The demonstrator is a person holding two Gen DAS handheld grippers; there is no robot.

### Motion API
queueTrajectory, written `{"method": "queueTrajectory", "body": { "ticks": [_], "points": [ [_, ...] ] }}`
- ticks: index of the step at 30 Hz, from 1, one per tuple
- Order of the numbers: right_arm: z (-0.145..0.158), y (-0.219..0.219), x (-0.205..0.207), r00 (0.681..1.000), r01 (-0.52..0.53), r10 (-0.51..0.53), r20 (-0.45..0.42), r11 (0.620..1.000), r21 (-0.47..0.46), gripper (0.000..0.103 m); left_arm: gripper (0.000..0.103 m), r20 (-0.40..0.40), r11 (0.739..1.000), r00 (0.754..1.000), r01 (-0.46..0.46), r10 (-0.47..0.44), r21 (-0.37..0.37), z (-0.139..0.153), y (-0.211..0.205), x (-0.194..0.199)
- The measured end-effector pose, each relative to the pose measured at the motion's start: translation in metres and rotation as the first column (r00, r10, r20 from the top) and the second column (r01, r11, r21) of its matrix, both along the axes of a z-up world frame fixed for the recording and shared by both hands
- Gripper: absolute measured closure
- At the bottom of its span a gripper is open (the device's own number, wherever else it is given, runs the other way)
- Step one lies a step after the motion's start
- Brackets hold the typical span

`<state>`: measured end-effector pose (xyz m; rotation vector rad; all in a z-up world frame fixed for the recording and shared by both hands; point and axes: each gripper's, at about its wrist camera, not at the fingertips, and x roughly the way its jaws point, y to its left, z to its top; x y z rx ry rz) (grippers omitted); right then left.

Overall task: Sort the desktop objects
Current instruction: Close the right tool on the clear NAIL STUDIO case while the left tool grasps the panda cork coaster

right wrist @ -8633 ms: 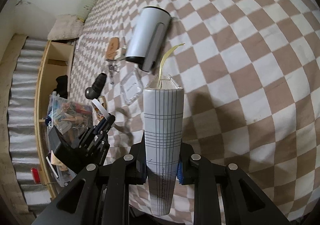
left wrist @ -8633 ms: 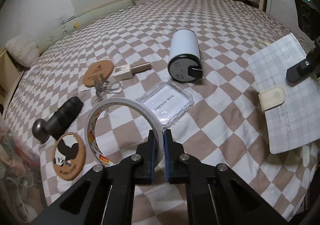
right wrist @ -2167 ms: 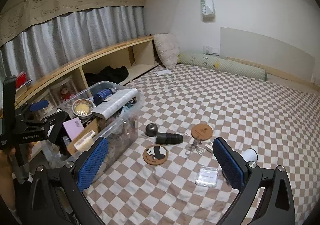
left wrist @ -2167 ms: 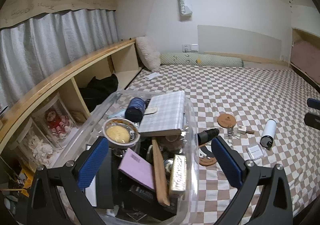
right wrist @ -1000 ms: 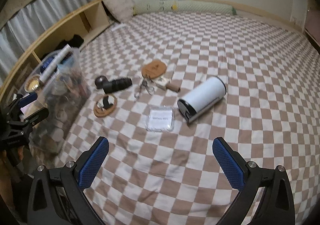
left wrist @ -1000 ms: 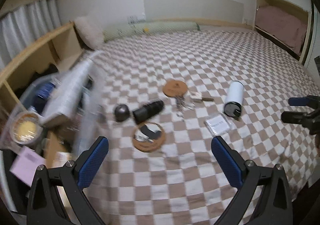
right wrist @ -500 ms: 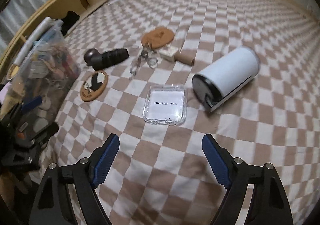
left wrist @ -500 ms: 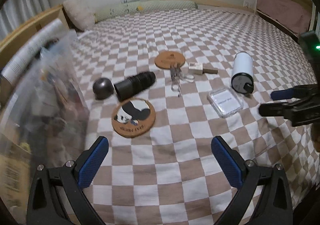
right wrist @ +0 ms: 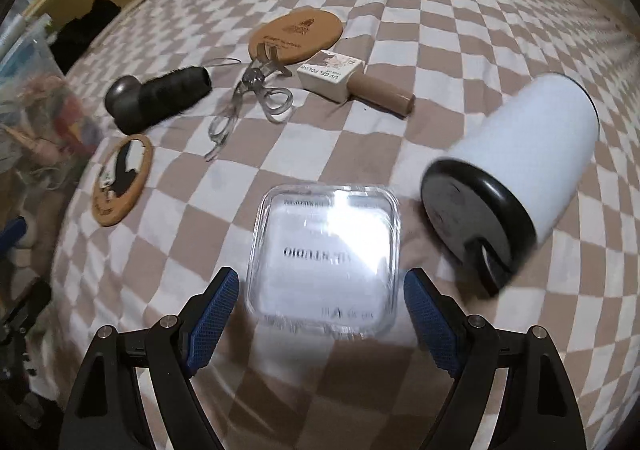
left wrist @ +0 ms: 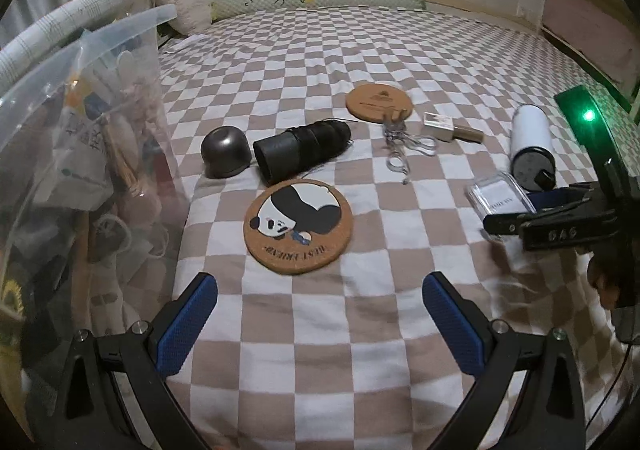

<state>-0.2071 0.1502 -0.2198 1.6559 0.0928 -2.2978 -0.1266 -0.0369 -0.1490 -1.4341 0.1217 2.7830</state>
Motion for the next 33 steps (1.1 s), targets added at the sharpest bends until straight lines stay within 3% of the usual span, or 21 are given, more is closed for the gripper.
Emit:
{"method": "queueTrajectory", "body": {
  "ticks": [5,9,14,17,20,33],
  "points": [
    [-0.003,-0.006,-0.002,0.998,-0.001,0.005,-0.059,0.999,0.052,0.02,0.0,-0.012,0.996,0.996,-0.091,0.091,0.013,-0.013,-0.011,-0.01],
    [0.001,0.003,0.007,0.997,-0.033,0.035,-0.074,0.999,0.035,0.026,0.0,-0.008,0.993,0.993,-0.119,0.119,0.017,-0.023,-0.016,-0.018],
    [0.002,0.021,0.026,0.995,-0.077,0.077,-0.057,0.997,0.012,0.026,0.0,0.004,0.992,1.0,-0.018,0.019,-0.125,-0.035,-0.004,-0.028],
    [0.003,0.029,0.035,0.993,-0.105,0.106,-0.059,0.994,0.017,0.026,0.0,0.022,0.952,0.998,0.062,-0.058,-0.298,-0.046,0.007,-0.031],
    [0.001,0.035,0.036,0.993,-0.109,0.109,-0.053,0.994,0.005,0.026,0.0,0.033,0.913,0.995,0.099,-0.093,-0.396,-0.056,0.01,-0.032],
    [-0.001,0.031,0.033,0.993,-0.108,0.107,-0.052,0.994,-0.019,0.026,0.0,0.005,0.759,0.973,0.183,-0.231,-0.625,-0.081,0.035,-0.052]
  ]
}}
